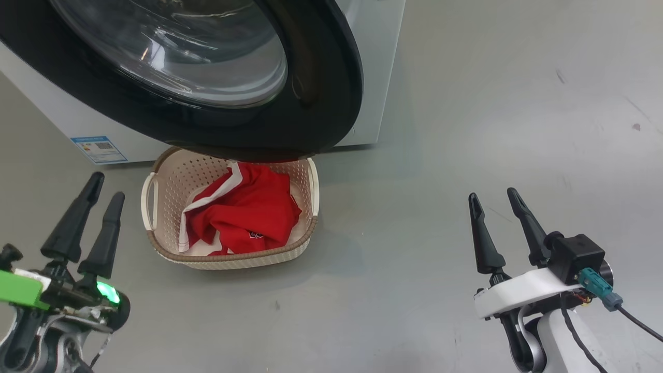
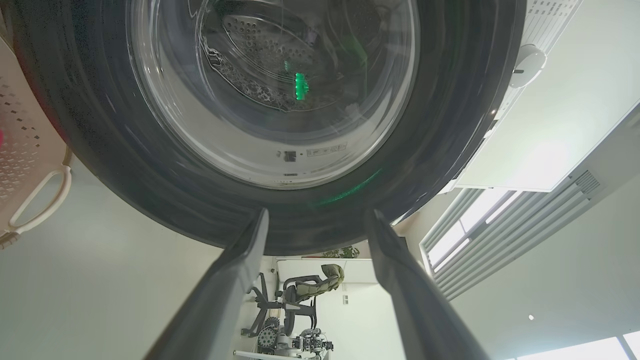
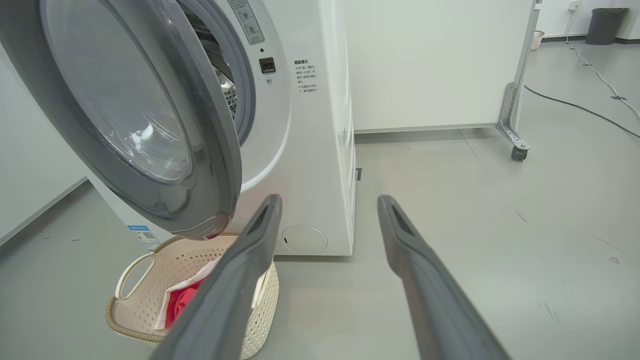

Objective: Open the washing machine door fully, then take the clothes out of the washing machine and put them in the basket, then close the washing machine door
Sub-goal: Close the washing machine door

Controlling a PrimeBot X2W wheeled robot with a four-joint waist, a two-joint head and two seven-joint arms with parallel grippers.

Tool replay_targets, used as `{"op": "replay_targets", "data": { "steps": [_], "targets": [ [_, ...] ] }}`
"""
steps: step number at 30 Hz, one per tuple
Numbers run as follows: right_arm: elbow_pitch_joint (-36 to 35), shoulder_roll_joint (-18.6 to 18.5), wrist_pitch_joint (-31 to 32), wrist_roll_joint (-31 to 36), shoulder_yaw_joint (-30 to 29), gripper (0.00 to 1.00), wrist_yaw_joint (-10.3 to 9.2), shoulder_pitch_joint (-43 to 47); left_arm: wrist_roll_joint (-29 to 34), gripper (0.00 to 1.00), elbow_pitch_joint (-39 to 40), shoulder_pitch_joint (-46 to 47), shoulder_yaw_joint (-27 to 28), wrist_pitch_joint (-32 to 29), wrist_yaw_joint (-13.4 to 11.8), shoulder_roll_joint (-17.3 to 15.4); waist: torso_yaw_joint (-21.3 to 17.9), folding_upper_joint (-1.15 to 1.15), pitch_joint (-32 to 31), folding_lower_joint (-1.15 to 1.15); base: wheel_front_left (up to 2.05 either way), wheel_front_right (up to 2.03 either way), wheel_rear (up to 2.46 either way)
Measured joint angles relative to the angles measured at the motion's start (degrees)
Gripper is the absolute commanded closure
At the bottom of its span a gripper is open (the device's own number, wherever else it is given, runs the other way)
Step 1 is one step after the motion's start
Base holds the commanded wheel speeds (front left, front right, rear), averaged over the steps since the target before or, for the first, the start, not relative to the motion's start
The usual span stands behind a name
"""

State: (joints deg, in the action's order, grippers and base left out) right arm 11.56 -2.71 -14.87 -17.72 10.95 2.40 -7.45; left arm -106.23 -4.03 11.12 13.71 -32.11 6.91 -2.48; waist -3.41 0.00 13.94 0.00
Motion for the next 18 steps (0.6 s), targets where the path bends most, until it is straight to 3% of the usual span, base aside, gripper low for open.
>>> {"op": "replay_targets", "data": {
  "steps": [18],
  "targets": [
    [0.9, 0.1, 0.0, 1.1, -1.1, 0.0, 0.05, 5.6, 8.5, 0.0, 7.1, -14.0, -2.0, 7.1, 0.0, 0.5, 2.6, 0.0, -7.3, 0.0, 0.0, 0.0, 0.0]
  ]
}}
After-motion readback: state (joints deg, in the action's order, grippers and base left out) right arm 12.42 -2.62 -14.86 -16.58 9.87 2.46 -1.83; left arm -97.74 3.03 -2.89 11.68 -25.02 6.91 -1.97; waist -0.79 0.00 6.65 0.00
